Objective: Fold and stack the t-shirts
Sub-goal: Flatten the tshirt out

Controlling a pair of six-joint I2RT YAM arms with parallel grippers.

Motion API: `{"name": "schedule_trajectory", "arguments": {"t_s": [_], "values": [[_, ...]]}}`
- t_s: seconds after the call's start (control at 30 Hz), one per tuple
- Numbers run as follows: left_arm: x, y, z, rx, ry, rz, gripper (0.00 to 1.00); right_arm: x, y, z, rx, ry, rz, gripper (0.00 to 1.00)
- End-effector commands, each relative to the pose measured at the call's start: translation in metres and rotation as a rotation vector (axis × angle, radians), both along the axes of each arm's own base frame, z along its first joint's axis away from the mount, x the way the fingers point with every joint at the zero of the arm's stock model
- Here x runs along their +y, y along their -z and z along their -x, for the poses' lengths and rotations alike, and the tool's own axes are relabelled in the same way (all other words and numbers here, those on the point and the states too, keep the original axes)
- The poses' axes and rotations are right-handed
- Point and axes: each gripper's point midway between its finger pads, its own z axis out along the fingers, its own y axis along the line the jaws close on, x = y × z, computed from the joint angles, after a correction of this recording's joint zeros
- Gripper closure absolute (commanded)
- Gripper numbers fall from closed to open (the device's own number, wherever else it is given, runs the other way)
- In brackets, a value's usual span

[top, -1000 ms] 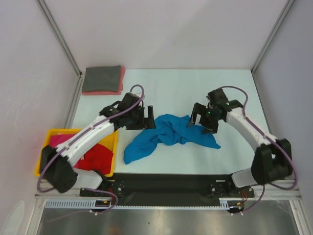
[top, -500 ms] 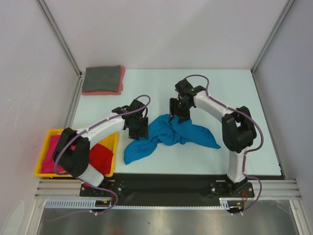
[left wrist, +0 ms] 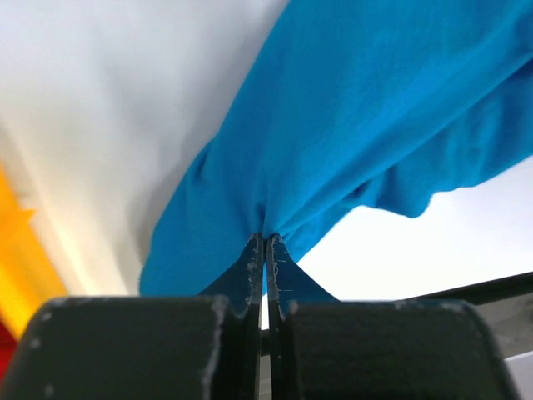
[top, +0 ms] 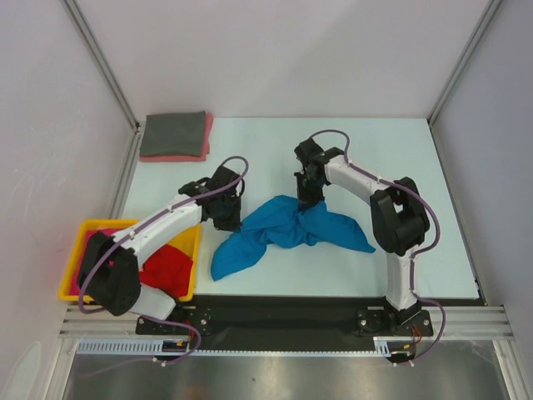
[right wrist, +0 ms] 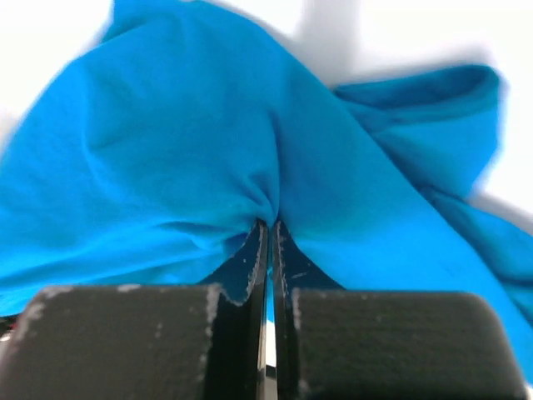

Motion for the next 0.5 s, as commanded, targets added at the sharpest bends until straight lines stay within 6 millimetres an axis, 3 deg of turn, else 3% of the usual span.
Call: {"name": "schedule_trajectory", "arguments": {"t_s": [0.0, 0.03, 0.1, 0.13, 0.23, 0.27, 0.33, 0.37, 0.47], "values": [[0.012, -0.059, -0.021, -0.177, -0.035, -0.011, 1.00, -0.026, -0.058, -0.013, -0.180, 0.006, 0.080, 1.00], [0.016, -0.073, -0.018, -0.204, -0.037, -0.006, 1.00, -0.043, -0.067, -0.014, -0.217, 0.032, 0.148, 1.00], [0.021, -0.103, -0.023, -0.282, -0.050, 0.006, 1.00, -0.059, -0.086, -0.011, -0.264, 0.042, 0.188, 1.00], [0.023, -0.124, -0.019, -0.337, -0.045, 0.031, 1.00, -0.074, -0.110, -0.005, -0.318, 0.068, 0.223, 1.00], [0.032, -0.167, -0.018, -0.470, -0.058, 0.069, 1.00, -0.095, -0.144, 0.010, -0.378, 0.112, 0.248, 1.00], [0.037, -0.190, -0.012, -0.541, -0.065, 0.107, 1.00, -0.104, -0.168, 0.018, -0.437, 0.140, 0.241, 1.00], [0.040, -0.212, -0.006, -0.617, -0.049, 0.147, 1.00, -0.116, -0.185, 0.030, -0.474, 0.180, 0.242, 1.00], [0.045, -0.230, 0.003, -0.672, -0.054, 0.181, 1.00, -0.123, -0.205, 0.040, -0.524, 0.205, 0.213, 1.00], [0.051, -0.257, 0.016, -0.749, -0.049, 0.231, 1.00, -0.139, -0.234, 0.055, -0.599, 0.245, 0.189, 1.00]]}}
